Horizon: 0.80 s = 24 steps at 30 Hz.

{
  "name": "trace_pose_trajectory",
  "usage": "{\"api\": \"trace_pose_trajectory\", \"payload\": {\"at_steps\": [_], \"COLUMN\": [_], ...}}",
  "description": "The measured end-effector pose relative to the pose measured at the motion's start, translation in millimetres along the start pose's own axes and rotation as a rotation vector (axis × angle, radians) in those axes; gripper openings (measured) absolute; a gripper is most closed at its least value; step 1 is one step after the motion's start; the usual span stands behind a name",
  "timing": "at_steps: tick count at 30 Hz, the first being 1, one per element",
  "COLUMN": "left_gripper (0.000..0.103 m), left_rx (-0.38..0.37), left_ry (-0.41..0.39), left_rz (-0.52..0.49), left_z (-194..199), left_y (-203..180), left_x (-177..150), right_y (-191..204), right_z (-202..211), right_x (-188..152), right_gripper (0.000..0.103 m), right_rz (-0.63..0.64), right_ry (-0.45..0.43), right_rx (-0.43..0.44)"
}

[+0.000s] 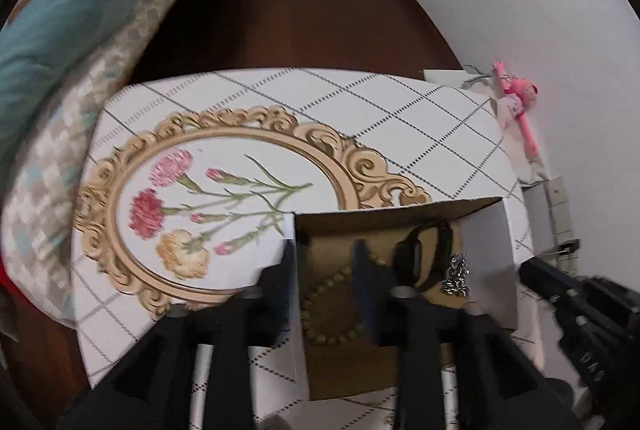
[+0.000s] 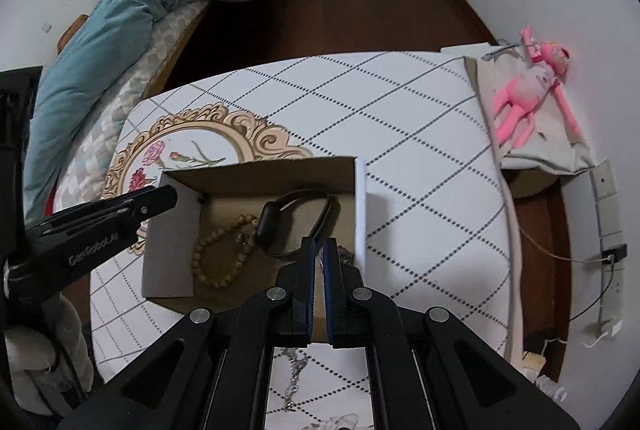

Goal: Organize jewelry
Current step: 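Carry the ring and chain into the white box and open both tools, then grasp a gold earring with the left tool while the right tool grasps a black ring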

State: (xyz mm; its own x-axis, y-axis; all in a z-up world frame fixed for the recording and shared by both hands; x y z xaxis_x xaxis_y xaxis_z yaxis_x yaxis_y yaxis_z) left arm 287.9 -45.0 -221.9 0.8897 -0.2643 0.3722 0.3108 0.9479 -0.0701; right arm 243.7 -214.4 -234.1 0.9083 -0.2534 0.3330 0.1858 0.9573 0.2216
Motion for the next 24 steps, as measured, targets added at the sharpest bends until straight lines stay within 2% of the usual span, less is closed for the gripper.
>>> {"api": "trace_pose_trajectory", "payload": {"at_steps": [2,4,6,7,8,10,12,14,20,24], "left_gripper": [0.075,0.076,0.094,0.098,0.102,0.103,0.103,0.103,0.103,0.103], "left_rx": [0.012,0.037,0.058,0.067,0.076,0.088,0.096,0.12,0.132,0.137], "left_ry": [-0.03,-0.064,-0.08,-0.09,-0.105,-0.122,-0.136,-0.139,-0.129,-0.153], "left_rz": [-0.005,-0.013,-0.015,-0.016,-0.019,-0.018,-0.016,-0.017,-0.006,-0.003], "left_z": [6,14,18,20,21,23,24,22,22,36], "left_y": [0,0,0,-1,-1,-1,-1,1,1,0], "left_x": [2,2,0,-1,-4,-10,-16,-25,-45,-51], "right_y": [-1,-2,-4,-6,-7,-12,-15,-17,-19,-17], "right_z": [6,13,19,21,21,20,17,13,13,29], "right_x": [3,4,3,1,-1,-8,-14,-21,-30,-29], "right_gripper": [0.007,0.017,0.043,0.05,0.06,0.068,0.09,0.099,0.103,0.103], "right_rz": [0.007,0.015,0.025,0.035,0.044,0.05,0.052,0.063,0.069,0.068], "right_ry": [-0.022,-0.045,-0.067,-0.079,-0.084,-0.082,-0.076,-0.071,-0.104,-0.153], "right_rx": [-0.024,-0.049,-0.081,-0.109,-0.127,-0.162,-0.17,-0.193,-0.228,-0.237]}}
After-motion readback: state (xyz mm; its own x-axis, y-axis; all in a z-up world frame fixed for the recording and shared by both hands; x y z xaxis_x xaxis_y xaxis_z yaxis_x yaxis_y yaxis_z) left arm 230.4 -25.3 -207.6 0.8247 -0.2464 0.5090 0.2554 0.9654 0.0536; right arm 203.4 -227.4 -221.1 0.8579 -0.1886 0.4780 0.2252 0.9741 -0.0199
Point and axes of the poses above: each gripper's, at about its wrist camera, not at the fingertips, and z roughly against the way its jaws point, y to its left, x to its top, the point moved 7 cm from there along -z, roughly the way its jaws point, and after that the axes turned 8 degrees about -z, right-handed, at the moved point
